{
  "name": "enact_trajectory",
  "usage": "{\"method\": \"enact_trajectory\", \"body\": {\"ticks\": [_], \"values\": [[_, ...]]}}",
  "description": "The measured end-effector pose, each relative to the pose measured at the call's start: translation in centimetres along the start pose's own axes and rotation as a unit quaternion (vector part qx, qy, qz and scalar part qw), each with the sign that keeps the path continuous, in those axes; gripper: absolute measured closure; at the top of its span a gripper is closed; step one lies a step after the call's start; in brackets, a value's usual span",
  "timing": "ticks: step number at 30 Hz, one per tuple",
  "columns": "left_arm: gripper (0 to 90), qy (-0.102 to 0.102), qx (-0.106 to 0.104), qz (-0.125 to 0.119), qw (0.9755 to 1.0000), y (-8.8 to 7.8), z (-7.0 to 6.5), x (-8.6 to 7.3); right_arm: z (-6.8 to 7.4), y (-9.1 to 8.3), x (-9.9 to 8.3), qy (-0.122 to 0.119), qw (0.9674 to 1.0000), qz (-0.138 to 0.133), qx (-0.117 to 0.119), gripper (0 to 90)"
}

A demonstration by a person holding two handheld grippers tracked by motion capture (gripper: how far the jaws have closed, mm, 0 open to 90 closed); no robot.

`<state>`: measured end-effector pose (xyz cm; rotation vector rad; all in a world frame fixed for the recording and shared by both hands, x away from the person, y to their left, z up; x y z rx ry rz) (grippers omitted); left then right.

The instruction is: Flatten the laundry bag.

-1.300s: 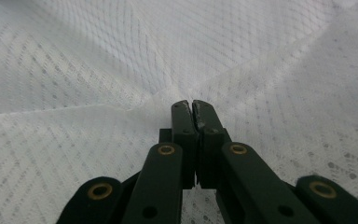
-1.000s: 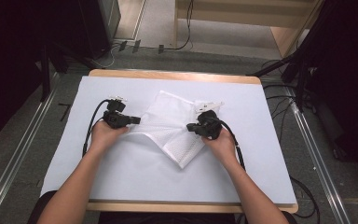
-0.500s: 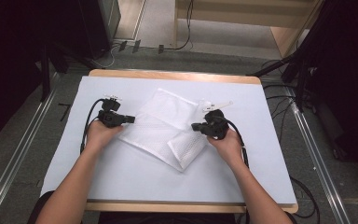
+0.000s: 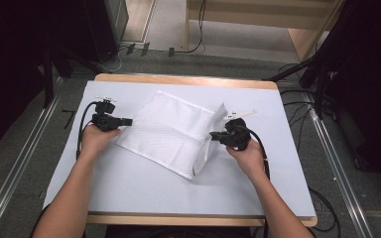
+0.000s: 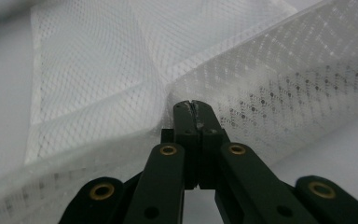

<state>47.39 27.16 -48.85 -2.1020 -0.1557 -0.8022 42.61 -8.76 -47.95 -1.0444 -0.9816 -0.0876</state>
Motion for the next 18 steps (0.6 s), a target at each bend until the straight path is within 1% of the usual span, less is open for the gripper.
{"method": "enact_trajectory", "body": {"ticks": [4,6,10,11,14,18], "values": [[90.0,-0.007,0.001,-0.006,1.0,-0.4,0.7,0.2,-0.1,-0.3,-0.4,0.003,1.0,0.001,-0.004,90.0],[90.0,-0.008,0.007,-0.007,0.9999,-0.6,1.0,0.4,-0.2,-0.4,-0.6,0.004,1.0,0.002,-0.005,90.0],[90.0,-0.012,0.01,-0.01,0.9998,-0.8,1.7,0.6,-0.2,-0.6,-1.2,0.006,0.9999,0.007,-0.006,90.0],[90.0,-0.016,0.011,-0.014,0.9997,-0.8,1.8,0.7,-0.2,-0.7,-1.4,0.006,0.9999,0.009,-0.007,90.0],[90.0,-0.02,0.011,-0.015,0.9996,-0.8,2.2,0.8,-0.2,-0.9,-1.7,0.008,0.9999,0.01,-0.008,90.0],[90.0,-0.022,0.011,-0.019,0.9995,-1.0,2.5,1.0,-0.2,-1.0,-2.1,0.01,0.9998,0.016,-0.007,90.0]]}}
Point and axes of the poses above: each handheld gripper's, and its own axes: y roughly forward along the jaws, x roughly out of its top, z roughly to its left, the point moved 7 cm from there along y, roughly forward along the jaws, and after that the axes turned 8 degrees about -x, right-handed, at the moved point
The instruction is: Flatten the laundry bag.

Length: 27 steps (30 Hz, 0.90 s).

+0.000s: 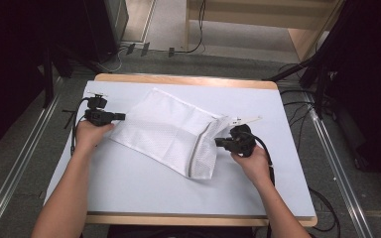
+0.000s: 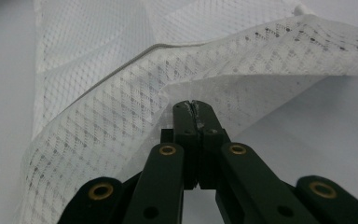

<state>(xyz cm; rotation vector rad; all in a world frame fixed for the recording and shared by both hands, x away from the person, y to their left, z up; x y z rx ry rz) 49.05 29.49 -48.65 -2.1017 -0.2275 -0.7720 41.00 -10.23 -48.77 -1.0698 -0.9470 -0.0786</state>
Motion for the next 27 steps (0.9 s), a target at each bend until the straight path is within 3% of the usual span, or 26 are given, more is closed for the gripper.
{"method": "enact_trajectory", "body": {"ticks": [7,14,22,27], "values": [[90.0,-0.003,0.001,0.002,1.0,0.2,0.2,0.0,-0.3,-0.4,-0.1,-0.001,1.0,-0.006,0.0,83.0],[89.8,-0.003,-0.002,0.0,1.0,0.1,0.0,0.1,-2.1,-1.5,-0.1,0.01,0.9998,-0.01,-0.014,74.9],[73.2,0.006,-0.009,-0.01,0.9999,-0.7,-1.1,0.3,-5.0,-3.7,0.0,0.025,0.9981,-0.032,-0.045,71.2],[66.1,0.021,-0.018,-0.014,0.9995,-1.0,-2.7,0.1,-6.2,-3.8,0.2,0.036,0.9973,-0.039,-0.051,70.5]]}}
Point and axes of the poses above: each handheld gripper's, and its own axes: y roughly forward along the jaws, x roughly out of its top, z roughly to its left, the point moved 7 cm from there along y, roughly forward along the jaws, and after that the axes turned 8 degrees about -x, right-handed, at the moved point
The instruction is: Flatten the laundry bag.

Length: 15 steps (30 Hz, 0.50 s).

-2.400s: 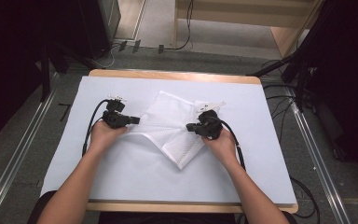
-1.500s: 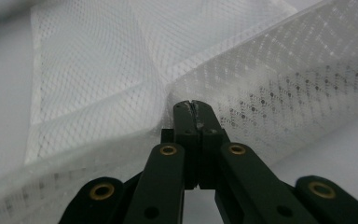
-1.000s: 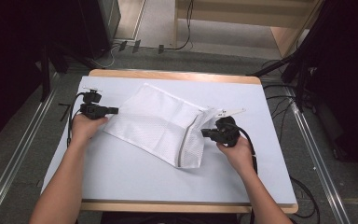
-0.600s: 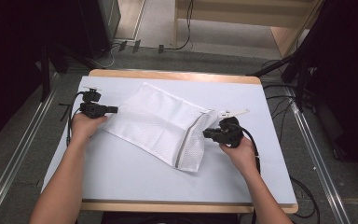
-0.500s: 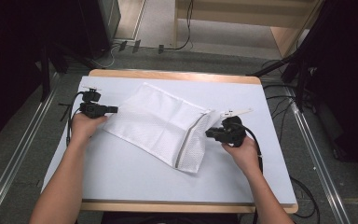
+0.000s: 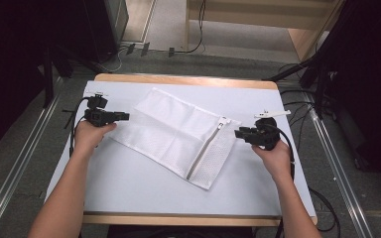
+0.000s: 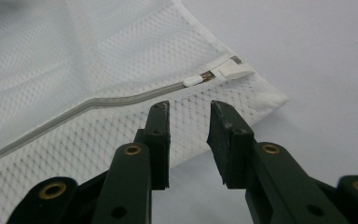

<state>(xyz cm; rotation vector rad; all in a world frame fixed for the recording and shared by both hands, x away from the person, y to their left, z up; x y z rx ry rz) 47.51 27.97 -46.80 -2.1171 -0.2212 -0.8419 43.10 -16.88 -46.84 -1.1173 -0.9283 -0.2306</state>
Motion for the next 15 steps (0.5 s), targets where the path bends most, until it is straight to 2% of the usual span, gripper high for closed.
{"method": "enact_trajectory", "body": {"ticks": [7,15], "values": [[60.4,0.026,0.005,0.014,0.9995,0.0,-2.4,-1.3,-0.2,2.1,0.4,-0.015,0.9998,0.015,-0.005,67.8],[57.4,0.031,0.01,0.02,0.9993,-0.3,-4.1,-3.3,-0.9,4.3,1.5,-0.015,0.9996,0.022,-0.011,65.4]]}}
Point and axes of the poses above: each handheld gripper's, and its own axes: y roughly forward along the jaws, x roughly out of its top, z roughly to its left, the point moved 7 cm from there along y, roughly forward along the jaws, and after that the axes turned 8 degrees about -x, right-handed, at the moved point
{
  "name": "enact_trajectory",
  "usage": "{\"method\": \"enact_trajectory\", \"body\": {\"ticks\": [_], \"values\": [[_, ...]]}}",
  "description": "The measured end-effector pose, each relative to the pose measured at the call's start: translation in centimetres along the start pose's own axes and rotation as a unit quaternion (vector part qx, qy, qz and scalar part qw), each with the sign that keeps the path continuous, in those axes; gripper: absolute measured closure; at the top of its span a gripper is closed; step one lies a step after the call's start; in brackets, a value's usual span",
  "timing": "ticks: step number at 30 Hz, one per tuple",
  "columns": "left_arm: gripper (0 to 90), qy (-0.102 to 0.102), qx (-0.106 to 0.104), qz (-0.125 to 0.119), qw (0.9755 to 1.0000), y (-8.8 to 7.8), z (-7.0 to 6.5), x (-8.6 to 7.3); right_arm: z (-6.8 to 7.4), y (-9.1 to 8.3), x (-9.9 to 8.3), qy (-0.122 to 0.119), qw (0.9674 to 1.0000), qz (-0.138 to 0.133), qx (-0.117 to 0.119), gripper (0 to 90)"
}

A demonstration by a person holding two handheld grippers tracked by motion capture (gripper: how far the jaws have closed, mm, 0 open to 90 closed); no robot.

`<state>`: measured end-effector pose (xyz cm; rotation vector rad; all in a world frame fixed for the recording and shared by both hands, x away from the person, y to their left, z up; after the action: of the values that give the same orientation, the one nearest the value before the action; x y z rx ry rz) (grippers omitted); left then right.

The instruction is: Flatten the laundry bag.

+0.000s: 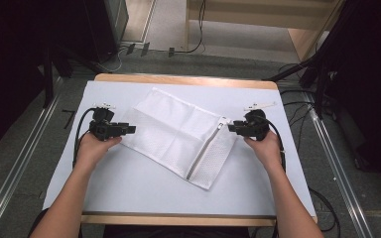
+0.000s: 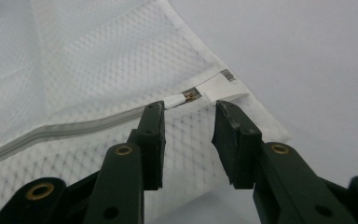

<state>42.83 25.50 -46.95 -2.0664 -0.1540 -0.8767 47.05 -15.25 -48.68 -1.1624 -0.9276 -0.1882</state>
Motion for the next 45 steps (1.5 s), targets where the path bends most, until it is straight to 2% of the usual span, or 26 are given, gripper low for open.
{"method": "enact_trajectory", "body": {"ticks": [6,9,13,17,20,25,27,29,31,33,34,40,43,44,45], "values": [[54.2,-0.016,0.006,-0.013,0.9998,-0.8,-0.3,-1.2,-1.5,1.9,0.9,0.004,0.9999,-0.005,-0.016,62.1],[53.6,-0.02,0.009,-0.014,0.9997,-0.9,-0.6,-2.0,-2.3,2.8,1.1,0.013,0.9997,-0.003,-0.021,60.1],[53.5,-0.016,0.019,-0.005,0.9997,-0.3,-1.0,-3.0,-3.1,4.0,0.8,0.014,0.9994,0.01,-0.031,58.1],[53.5,-0.022,0.024,0.001,0.9995,0.4,-0.8,-3.6,-3.3,4.8,0.2,0.016,0.9991,0.025,-0.03,58.2],[50.7,-0.003,0.051,0.021,0.9985,1.3,-0.2,-4.0,-3.5,4.8,0.1,0.017,0.9993,0.021,-0.026,58.8],[45.6,0.008,0.055,0.0,0.9985,1.9,-0.1,-3.8,-3.2,4.7,0.0,0.017,0.9991,0.027,-0.029,62.3],[45.5,0.029,0.07,-0.005,0.9971,2.1,-0.3,-4.0,-3.0,4.6,-0.1,0.005,0.9988,0.03,-0.04,66.0],[46.0,0.051,0.089,-0.001,0.9947,2.3,-0.5,-4.1,-2.9,4.6,-0.2,-0.007,0.9982,0.031,-0.052,70.1],[46.8,0.054,0.098,0.001,0.9937,2.4,-0.6,-4.1,-2.7,4.5,-0.3,-0.013,0.9977,0.033,-0.057,77.4],[51.9,0.053,0.105,0.001,0.993,2.2,-0.4,-4.1,-2.5,4.3,-0.4,-0.011,0.9978,0.042,-0.05,87.1],[54.3,0.049,0.103,-0.004,0.9934,2.2,-0.4,-4.0,-2.4,4.2,-0.5,-0.008,0.998,0.046,-0.042,88.6],[75.0,0.042,0.11,-0.013,0.9929,1.9,0.3,-4.0,-2.2,4.0,-0.7,-0.006,0.9979,0.056,-0.034,89.9],[85.3,0.028,0.099,-0.014,0.9946,1.8,0.8,-4.0,-2.1,3.8,-0.8,-0.003,0.9975,0.064,-0.03,89.9],[87.8,0.02,0.082,-0.015,0.9963,1.8,0.8,-4.0,-2.0,3.7,-0.9,-0.004,0.9975,0.064,-0.029,89.9],[90.0,0.019,0.077,-0.016,0.9967,1.9,0.7,-4.0,-1.9,3.6,-0.9,-0.004,0.9974,0.066,-0.029,89.9]]}}
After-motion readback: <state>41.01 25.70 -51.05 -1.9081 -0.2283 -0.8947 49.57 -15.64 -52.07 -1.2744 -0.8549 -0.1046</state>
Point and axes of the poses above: each handheld gripper's, and its own axes: y roughly forward along the jaws, x roughly out of its top, z roughly to its left, the point moved 7 cm from there along y, roughly forward along the jaws, and after that the axes turned 8 degrees about -x, right-handed, at the moved point
